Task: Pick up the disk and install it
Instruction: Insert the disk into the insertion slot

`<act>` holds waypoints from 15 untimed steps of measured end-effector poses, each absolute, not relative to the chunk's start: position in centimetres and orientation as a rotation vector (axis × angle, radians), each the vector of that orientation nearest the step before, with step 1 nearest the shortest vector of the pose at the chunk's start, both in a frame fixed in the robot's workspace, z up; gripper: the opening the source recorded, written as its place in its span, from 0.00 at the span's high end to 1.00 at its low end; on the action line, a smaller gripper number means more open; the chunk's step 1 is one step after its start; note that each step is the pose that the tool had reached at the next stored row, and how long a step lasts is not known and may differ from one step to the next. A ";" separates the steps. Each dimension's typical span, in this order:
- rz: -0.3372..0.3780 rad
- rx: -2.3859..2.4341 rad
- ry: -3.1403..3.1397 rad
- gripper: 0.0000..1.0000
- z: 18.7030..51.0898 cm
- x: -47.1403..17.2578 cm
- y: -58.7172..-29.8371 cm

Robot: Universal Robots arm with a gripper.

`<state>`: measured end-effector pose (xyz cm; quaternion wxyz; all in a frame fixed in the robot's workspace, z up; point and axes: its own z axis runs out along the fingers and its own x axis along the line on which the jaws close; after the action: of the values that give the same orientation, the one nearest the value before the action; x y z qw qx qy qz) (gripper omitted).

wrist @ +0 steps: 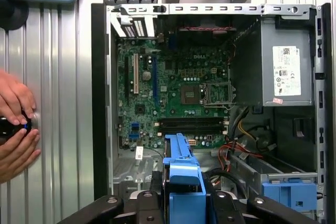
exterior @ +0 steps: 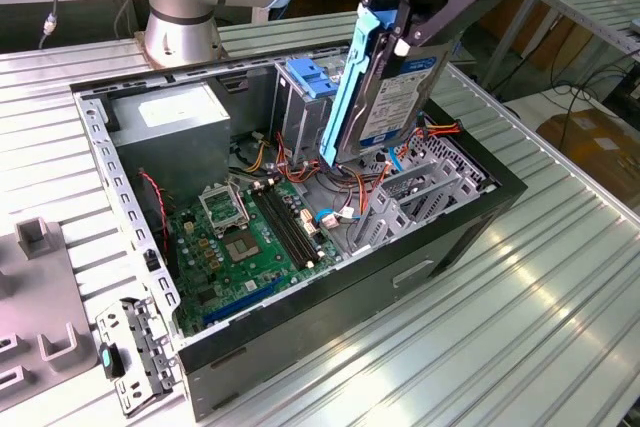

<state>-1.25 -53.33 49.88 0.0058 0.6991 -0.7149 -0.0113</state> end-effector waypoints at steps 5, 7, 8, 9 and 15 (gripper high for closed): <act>-0.035 2.188 -2.237 0.63 49.6 -0.6 -54.0; -0.034 2.188 -2.237 0.63 49.5 -0.5 -54.3; -0.034 2.188 -2.237 0.63 49.5 -0.4 -54.5; -0.034 2.188 -2.237 0.63 49.4 -0.3 -54.6; -0.031 2.186 -2.236 0.63 48.9 0.6 -55.7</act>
<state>0.63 -55.71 48.94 0.0072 0.6991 -0.7149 -0.0099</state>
